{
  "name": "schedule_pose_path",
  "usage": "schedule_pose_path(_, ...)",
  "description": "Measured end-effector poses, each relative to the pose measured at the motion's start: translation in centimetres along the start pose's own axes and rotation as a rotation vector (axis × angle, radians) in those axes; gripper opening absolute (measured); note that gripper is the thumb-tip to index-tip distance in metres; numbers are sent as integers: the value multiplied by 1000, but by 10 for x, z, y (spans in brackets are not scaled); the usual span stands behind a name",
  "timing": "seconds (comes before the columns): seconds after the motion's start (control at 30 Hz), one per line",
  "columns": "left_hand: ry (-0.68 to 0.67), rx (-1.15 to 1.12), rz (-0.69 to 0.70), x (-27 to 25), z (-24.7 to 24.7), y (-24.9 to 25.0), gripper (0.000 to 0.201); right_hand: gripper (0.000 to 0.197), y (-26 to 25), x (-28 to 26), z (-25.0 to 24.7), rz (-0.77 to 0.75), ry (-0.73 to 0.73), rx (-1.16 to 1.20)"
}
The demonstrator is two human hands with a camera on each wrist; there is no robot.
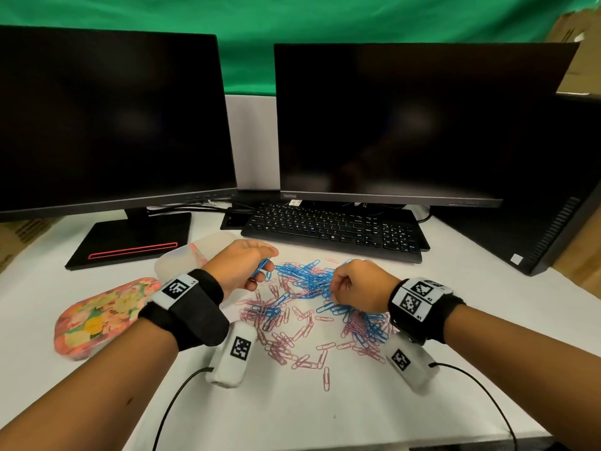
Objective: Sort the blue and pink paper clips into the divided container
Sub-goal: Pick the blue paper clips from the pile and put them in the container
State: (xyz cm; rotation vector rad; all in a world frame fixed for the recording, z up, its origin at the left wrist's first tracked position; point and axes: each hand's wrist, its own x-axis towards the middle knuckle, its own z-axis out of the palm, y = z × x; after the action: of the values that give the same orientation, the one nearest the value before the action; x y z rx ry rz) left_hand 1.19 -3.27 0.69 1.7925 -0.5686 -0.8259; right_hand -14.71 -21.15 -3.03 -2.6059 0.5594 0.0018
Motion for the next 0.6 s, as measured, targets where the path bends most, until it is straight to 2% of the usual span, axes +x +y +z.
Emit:
schedule_pose_path(0.23, 12, 66, 59, -13, -37, 5, 17, 15, -32, 14, -9, -46, -94, 373)
schedule_pose_path(0.33, 90, 124, 100, -18, -66, 10, 17, 6, -63, 24, -9, -98, -111, 508)
schedule_pose_path(0.4, 167, 217, 105, -18, -86, 11, 18, 7, -88, 34, -6, -108, -96, 546)
schedule_pose_path(0.5, 243, 395, 68, -13, -109, 6, 16, 18, -120, 50, 1, -103, -85, 620)
schedule_pose_path(0.6, 263, 515, -5, -8, -119, -3, 16, 18, -148, 66, 8, -83, -106, 646)
